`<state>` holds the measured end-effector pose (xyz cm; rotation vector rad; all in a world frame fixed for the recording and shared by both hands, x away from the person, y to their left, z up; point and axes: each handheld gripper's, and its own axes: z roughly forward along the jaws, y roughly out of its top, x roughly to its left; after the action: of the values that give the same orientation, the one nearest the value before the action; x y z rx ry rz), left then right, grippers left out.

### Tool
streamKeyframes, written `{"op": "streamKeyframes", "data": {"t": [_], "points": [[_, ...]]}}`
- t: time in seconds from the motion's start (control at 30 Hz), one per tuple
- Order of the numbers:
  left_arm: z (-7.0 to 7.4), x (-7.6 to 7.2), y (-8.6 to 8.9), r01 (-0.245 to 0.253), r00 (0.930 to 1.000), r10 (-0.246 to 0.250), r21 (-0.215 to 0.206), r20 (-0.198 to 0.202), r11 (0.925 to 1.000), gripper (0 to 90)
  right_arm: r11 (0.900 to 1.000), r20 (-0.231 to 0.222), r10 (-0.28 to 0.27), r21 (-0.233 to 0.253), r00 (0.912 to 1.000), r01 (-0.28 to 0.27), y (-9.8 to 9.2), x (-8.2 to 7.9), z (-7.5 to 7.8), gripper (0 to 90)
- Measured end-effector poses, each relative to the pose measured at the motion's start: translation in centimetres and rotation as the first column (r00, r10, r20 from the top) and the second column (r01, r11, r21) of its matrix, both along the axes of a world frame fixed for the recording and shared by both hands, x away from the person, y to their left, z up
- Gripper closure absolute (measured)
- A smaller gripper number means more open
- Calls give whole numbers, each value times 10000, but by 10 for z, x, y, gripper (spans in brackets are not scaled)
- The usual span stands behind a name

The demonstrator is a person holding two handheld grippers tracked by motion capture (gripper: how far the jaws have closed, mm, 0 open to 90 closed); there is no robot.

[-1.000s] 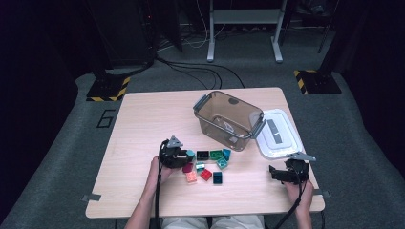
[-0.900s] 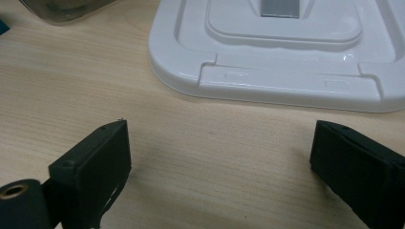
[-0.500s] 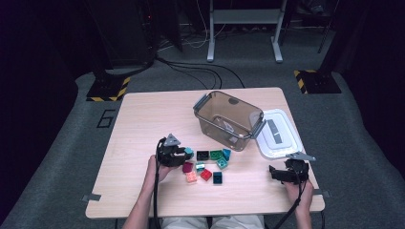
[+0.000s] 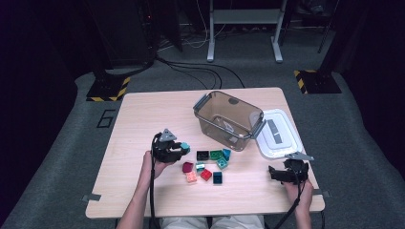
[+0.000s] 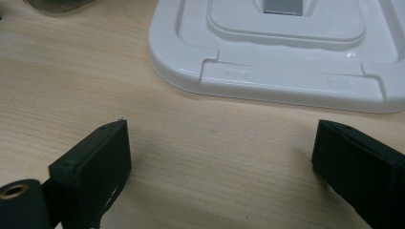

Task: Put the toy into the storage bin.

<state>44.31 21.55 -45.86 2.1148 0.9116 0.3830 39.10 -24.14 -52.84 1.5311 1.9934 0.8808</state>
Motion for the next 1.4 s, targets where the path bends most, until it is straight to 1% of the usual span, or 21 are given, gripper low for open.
{"op": "streamKeyframes", "data": {"t": [0.07, 0.13, 0.27, 0.3, 0.37, 0.4, 0.47, 0.53, 0.57, 0.67, 0.7, 0.73, 0.8, 0.83, 0.9, 1.03, 1.2, 1.27, 1.3, 1.33, 1.4], "points": [[2, 0, 0, 13, 10000, -13, 3, 61, 10000, 590, 10000, -18, -56, 36, 10000, 56, 1, 0, 0, 55], [5, 1, 0, 30, 10000, -31, 85, 72, 10000, 590, 10000, -17, 15, -97, 10000, -16, 1, 0, 0, 54], [11, 2, -1, 36, 10000, -38, 179, 83, 9998, 591, 9999, -1, -37, -158, 10000, 37, 2, 0, 0, 51], [12, 2, -2, 16, 10000, -17, 120, 73, 9999, 591, 9998, 2, -52, -173, 10000, 52, 2, 0, 0, 51], [15, 2, -2, 35, 9998, -39, 222, 180, 9997, 591, 9998, 2, -53, -174, 10000, 53, 2, 0, 0, 50], [16, 3, -3, 38, 9999, -41, 188, 144, 9998, 590, 9998, 2, -52, -174, 10000, 52, 2, 0, 0, 50], [19, 3, -4, 17, 9998, -21, 177, 198, 9998, 591, 9998, -4, -59, -167, 10000, 59, 2, 0, 0, 50], [25, 5, -4, 24, 9996, -30, 225, 268, 9997, 590, 9998, -33, -85, -152, 10000, 84, 2, 0, 0, 49], [25, 5, -4, 24, 9996, -30, 225, 268, 9997, 591, 9998, -33, -85, -152, 10000, 84, 2, 0, 0, 49], [31, 6, -5, -22, 9994, 14, 230, 341, 9997, 591, 9999, -20, -67, -157, 10000, 67, 2, 0, 0, 49], [33, 7, -5, 21, 9991, -31, 235, 427, 9997, 591, 9999, -17, -54, -157, 10000, 54, 2, 0, 0, 49], [36, 7, -6, 22, 9992, -32, 253, 393, 9997, 590, 9999, -17, -56, -156, 10000, 56, 2, 0, 0, 49], [40, 9, -7, 7, 9986, -21, 265, 525, 9996, 591, 9999, -16, -59, -162, 10000, 59, 2, 0, 0, 49], [42, 9, -7, 3, 9988, -16, 265, 481, 9996, 590, 9999, -15, -64, -159, 10000, 64, 2, 0, 0, 49], [46, 10, -8, 0, 9985, -15, 282, 543, 9996, 591, 9998, -14, -69, -160, 10000, 69, 2, 0, 0, 49], [51, 13, -11, 64, 9980, -86, 356, 624, 9993, 590, 9999, -18, -57, -159, 10000, 57, 2, 0, 0, 49], [58, 18, -15, 77, 9974, -97, 287, 710, 9996, 590, 9999, -20, -60, -153, 10000, 60, 2, 0, 0, 49], [63, 22, -18, 148, 9969, -179, 411, 768, 9990, 591, 9999, -18, -56, -153, 10000, 56, 2, 0, 0, 49], [63, 22, -18, 148, 9969, -179, 411, 768, 9990, 590, 9999, -18, -56, -153, 10000, 56, 2, 0, 0, 49], [67, 24, -21, 184, 9965, -219, 440, 809, 9989, 590, 9999, -19, -58, -154, 10000, 58, 2, 0, 0, 49], [70, 26, -22, 210, 9961, -252, 501, 850, 9985, 590, 9999, -18, -64, -159, 10000, 64, 2, 0, 0, 49]]}}
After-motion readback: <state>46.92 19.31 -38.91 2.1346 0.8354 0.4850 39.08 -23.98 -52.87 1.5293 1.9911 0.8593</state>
